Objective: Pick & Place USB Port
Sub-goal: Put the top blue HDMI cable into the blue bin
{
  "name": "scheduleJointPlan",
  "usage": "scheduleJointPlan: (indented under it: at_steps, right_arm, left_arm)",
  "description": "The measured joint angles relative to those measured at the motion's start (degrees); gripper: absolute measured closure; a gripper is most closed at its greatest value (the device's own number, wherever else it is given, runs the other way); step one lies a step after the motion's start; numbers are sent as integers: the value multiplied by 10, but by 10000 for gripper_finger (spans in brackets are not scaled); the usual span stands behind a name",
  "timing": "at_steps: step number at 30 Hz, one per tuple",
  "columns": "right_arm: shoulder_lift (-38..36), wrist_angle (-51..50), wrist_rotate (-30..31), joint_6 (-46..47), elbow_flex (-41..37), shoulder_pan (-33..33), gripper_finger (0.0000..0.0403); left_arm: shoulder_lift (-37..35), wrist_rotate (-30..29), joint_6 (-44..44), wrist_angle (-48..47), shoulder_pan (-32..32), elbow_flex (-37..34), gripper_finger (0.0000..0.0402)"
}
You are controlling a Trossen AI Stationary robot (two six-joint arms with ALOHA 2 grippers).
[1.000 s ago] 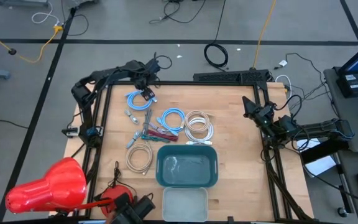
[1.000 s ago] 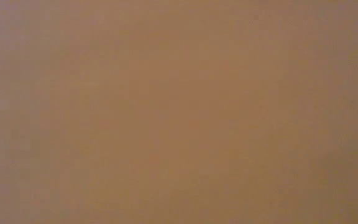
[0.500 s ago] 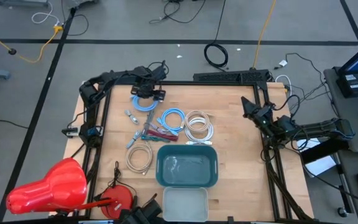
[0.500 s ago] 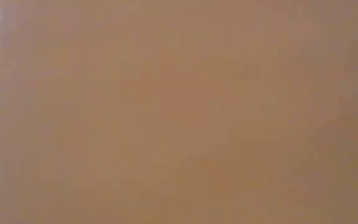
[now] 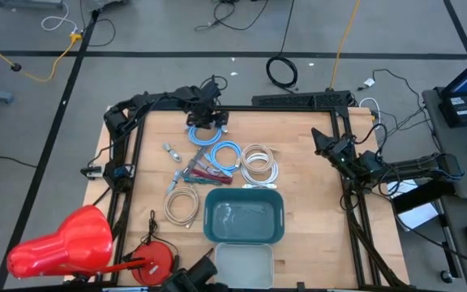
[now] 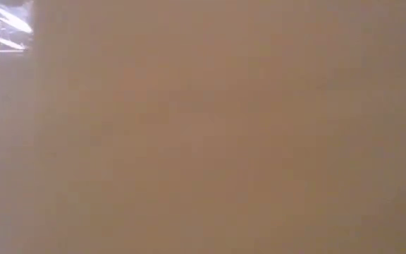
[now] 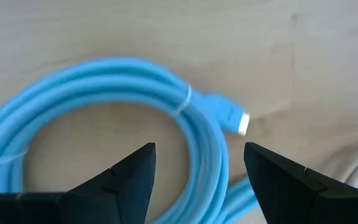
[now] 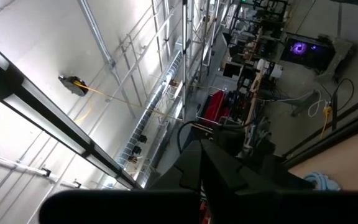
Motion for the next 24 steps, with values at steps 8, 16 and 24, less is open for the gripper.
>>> scheduleJointPlan:
  at_steps: [8, 16, 24]
  right_arm:
    - [6, -2, 0, 14, 0, 0, 403]
    - [14, 0, 1, 15, 0, 0, 403]
    - [14, 0, 0, 26, 0, 0, 403]
  left_arm:
    - [-35, -186, 236, -87, -9, 56, 161]
    - [-24, -206, 369, -124, -12, 59, 212]
    - [0, -232, 393, -143, -4, 59, 237]
